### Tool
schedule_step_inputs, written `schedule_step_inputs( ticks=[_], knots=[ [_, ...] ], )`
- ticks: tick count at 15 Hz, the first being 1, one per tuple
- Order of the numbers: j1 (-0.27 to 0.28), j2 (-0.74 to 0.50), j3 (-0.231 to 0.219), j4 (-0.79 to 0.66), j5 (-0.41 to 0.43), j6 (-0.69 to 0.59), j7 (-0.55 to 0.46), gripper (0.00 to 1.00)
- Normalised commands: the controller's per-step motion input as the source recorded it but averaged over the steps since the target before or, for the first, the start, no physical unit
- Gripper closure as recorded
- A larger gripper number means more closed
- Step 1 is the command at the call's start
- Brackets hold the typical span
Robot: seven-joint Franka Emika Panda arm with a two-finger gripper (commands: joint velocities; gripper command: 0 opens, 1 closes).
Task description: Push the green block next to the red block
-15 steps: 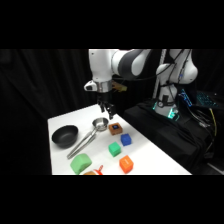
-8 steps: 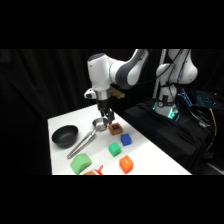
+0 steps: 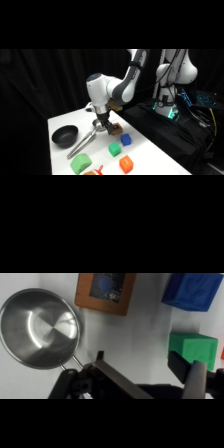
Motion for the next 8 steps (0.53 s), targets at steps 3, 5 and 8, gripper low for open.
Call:
schedule_step_inputs(
  ticks=[3,5,8],
  knots=[
    [-0.029,0.27,0.084,0.18,0.126,0.13,-0.04,0.00],
    [-0.022,0.23,0.084,0.17,0.113,0.11,-0.04,0.00],
    [0.004,0.16,0.077,0.14,0.091,0.10,-0.02,0.00]
  ],
)
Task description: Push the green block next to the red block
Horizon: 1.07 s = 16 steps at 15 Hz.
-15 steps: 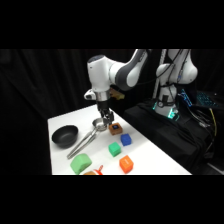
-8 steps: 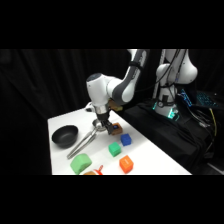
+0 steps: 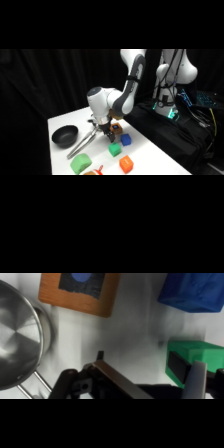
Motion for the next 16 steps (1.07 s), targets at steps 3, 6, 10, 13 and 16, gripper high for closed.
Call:
schedule_step_inputs(
  ticks=[3,6,10,13,16],
  knots=[
    [0.074,0.08,0.069,0.07,0.057,0.09,0.03,0.00],
    [0.149,-0.01,0.057,0.00,0.019,0.08,0.10,0.00],
    [0.183,-0.04,0.035,-0.03,-0.026,0.07,0.16,0.00],
    [0.102,-0.04,0.014,0.01,-0.034,-0.02,0.11,0.00],
    [-0.020,-0.12,-0.039,0.05,-0.031,-0.20,0.04,0.00]
  ],
)
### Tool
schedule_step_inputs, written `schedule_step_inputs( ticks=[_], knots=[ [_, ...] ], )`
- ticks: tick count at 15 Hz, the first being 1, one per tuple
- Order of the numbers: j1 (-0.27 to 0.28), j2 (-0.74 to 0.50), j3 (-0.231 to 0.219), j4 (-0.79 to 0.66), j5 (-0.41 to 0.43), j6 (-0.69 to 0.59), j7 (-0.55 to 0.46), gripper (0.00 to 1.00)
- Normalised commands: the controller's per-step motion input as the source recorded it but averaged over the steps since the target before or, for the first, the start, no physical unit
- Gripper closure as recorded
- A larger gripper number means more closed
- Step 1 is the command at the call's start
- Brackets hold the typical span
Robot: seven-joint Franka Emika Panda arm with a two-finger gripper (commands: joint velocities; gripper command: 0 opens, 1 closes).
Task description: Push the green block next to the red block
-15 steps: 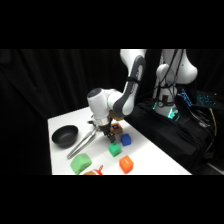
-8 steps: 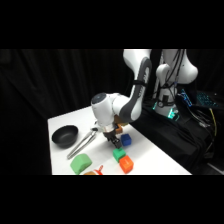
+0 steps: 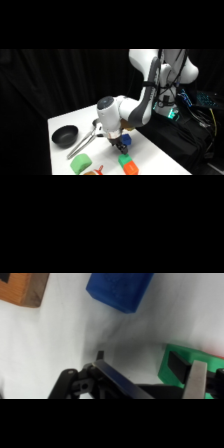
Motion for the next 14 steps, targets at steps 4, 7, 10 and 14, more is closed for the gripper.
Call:
schedule_step_inputs(
  ticks=[4,7,10,14],
  knots=[
    [-0.068,-0.33,-0.077,0.00,-0.063,-0.31,0.03,0.00],
    [-0.051,-0.43,-0.029,-0.01,-0.064,-0.45,0.05,0.00],
    [-0.038,-0.34,0.026,0.03,-0.022,-0.44,0.02,0.00],
    [-0.006,-0.22,0.043,0.01,-0.013,-0.30,0.08,0.00]
  ],
)
